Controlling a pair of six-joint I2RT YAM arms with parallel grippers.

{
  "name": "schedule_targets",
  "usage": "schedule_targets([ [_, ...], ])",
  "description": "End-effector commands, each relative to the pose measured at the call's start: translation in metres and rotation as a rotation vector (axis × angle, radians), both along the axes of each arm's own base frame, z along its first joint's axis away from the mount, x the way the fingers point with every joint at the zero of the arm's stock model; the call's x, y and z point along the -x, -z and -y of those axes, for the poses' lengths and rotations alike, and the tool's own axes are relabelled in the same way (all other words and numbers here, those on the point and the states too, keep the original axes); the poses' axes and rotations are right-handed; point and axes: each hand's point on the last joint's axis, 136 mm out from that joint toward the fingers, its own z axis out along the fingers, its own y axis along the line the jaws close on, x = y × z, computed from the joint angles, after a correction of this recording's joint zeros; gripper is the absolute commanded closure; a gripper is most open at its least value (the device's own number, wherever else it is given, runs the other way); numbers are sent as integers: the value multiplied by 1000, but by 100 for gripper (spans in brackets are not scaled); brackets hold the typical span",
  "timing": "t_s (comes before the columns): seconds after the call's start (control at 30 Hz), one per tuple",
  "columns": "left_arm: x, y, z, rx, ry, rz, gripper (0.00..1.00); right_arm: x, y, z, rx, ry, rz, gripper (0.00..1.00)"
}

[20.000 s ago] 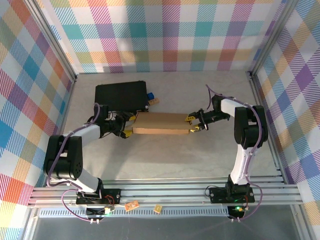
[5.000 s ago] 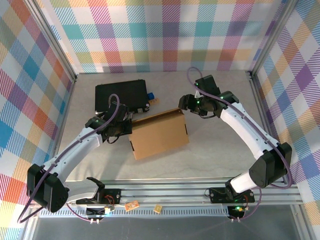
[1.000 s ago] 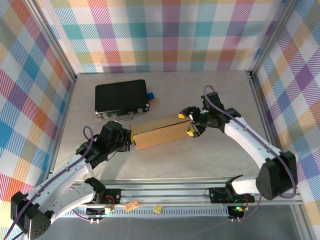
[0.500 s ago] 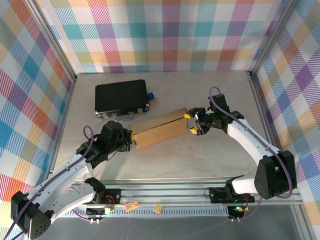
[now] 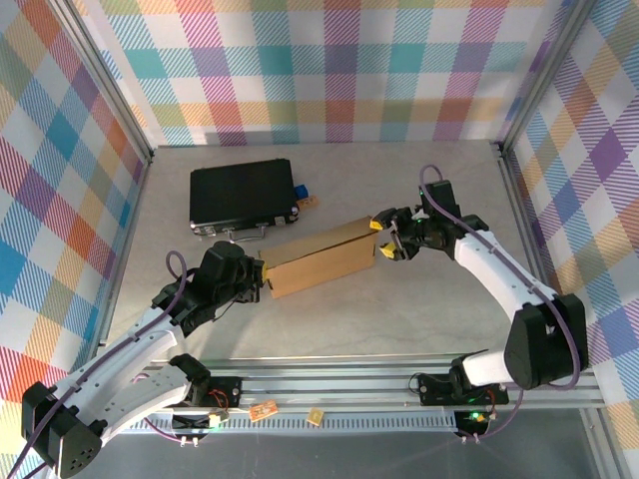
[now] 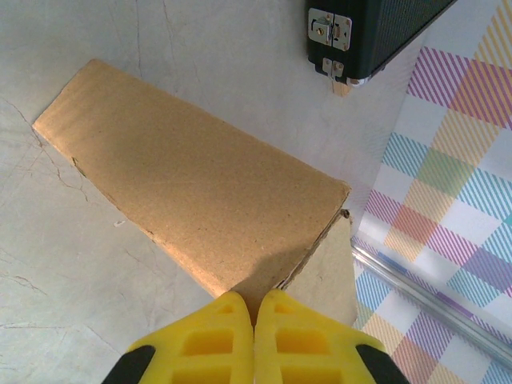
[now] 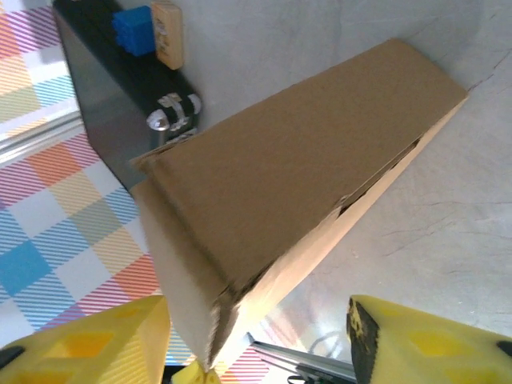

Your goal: Fold the paper box

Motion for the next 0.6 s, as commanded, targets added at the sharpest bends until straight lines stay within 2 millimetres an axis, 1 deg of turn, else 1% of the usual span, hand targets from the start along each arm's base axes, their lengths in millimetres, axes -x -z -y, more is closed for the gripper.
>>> schedule_targets([
  [0.0,12,23,-14,-83,-8,-87,95,12,23,2,19,-25,-91,46],
  [0.07,12,23,-13,-83,-5,-84,95,20,35,7,39,-24,-129,48],
  [0.13,12,23,-13,-84,-4,-85,95,24,37,10,47,-15,-136,49],
  [0.27,9,20,-10,-88,22,-66,96,23,20,15,59,-4,-82,50],
  [0.37,10,19,1,-101,99,-66,96,25,6,18,74,-14,-46,52],
  [0.43,15,22,6,-124,164,-91,96,32,0,22,95,-31,-37,54],
  [0.5,18,24,9,-147,214,-100,96,42,3,25,113,-48,-53,56],
  [0.57,22,28,11,-152,236,-112,96,55,12,27,118,-62,-91,58],
])
